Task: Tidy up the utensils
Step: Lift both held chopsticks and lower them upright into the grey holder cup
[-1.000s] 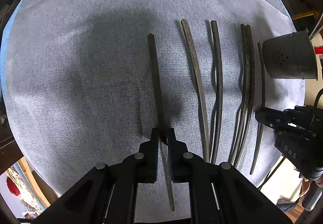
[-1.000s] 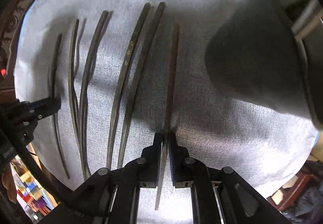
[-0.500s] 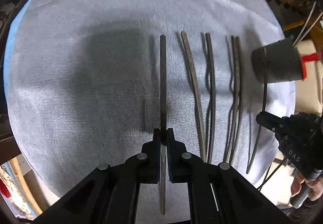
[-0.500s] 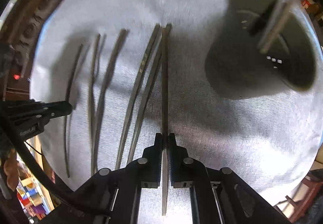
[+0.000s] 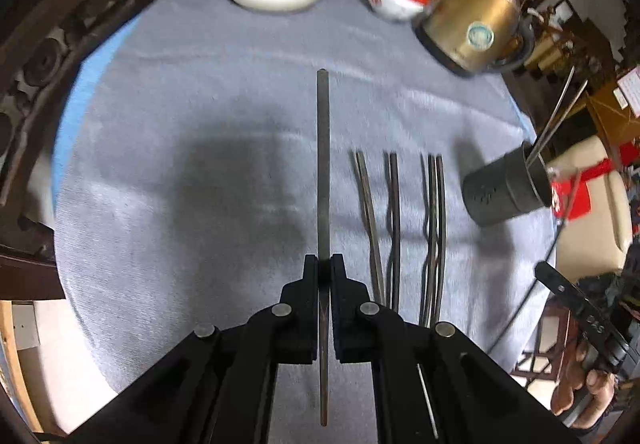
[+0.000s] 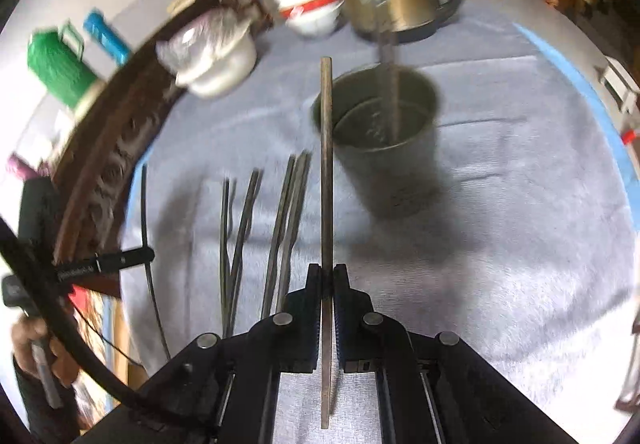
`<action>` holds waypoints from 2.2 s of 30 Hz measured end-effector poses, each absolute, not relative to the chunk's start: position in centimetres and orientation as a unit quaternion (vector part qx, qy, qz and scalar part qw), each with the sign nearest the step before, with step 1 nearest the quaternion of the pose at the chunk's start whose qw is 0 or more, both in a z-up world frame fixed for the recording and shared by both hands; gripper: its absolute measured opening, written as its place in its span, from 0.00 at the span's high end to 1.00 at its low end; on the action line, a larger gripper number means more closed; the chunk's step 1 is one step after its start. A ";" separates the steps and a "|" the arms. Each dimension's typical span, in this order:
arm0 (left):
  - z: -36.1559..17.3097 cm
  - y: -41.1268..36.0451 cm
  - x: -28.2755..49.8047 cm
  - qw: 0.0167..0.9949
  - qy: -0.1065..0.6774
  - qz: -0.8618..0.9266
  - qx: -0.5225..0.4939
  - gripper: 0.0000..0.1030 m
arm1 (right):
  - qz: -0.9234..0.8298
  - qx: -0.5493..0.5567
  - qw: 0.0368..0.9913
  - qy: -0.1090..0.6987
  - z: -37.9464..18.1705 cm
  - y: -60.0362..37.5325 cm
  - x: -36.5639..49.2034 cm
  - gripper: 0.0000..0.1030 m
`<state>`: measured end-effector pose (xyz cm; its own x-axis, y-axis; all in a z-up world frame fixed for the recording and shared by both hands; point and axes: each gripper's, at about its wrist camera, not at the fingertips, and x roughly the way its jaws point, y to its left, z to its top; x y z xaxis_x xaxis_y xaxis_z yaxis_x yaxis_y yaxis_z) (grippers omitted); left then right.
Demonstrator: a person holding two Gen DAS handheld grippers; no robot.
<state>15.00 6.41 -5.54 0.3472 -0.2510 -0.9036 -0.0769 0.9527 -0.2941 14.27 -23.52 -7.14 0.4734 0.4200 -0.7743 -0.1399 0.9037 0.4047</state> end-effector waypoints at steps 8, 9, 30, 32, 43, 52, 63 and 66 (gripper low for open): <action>-3.4 7.9 13.7 0.833 0.526 -0.035 -0.169 0.95 | 0.141 0.209 0.860 0.444 -5.7 -28.0 12.8 0.94; -3.3 7.9 13.6 0.836 0.521 -0.034 -0.172 0.95 | 0.138 0.216 0.861 0.439 -5.6 -28.3 12.7 0.94; 0.2 8.4 12.6 0.864 0.451 -0.028 -0.223 0.95 | 0.134 0.275 0.885 0.350 -2.9 -31.7 10.9 0.94; 0.7 8.2 12.6 0.866 0.444 -0.033 -0.228 0.95 | 0.135 0.279 0.887 0.342 -2.4 -31.9 10.8 0.94; 3.8 5.9 12.9 0.890 0.392 -0.046 -0.228 0.95 | 0.137 0.282 0.899 0.306 -0.6 -32.3 10.5 0.94; 6.0 3.3 13.1 0.902 0.362 -0.063 -0.224 0.95 | 0.141 0.286 0.905 0.283 0.5 -32.2 10.5 0.94; 6.9 1.4 13.3 0.911 0.348 -0.071 -0.208 0.95 | 0.143 0.284 0.905 0.282 0.5 -32.3 10.8 0.94; 7.2 1.0 13.3 0.915 0.341 -0.074 -0.205 0.95 | 0.143 0.281 0.906 0.282 0.6 -32.3 10.9 0.94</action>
<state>13.32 0.97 7.16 0.7569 -0.2754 -0.5926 -0.0041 0.9048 -0.4258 10.95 -32.32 0.56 0.7998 0.4174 -0.4314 -0.1000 0.8012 0.5899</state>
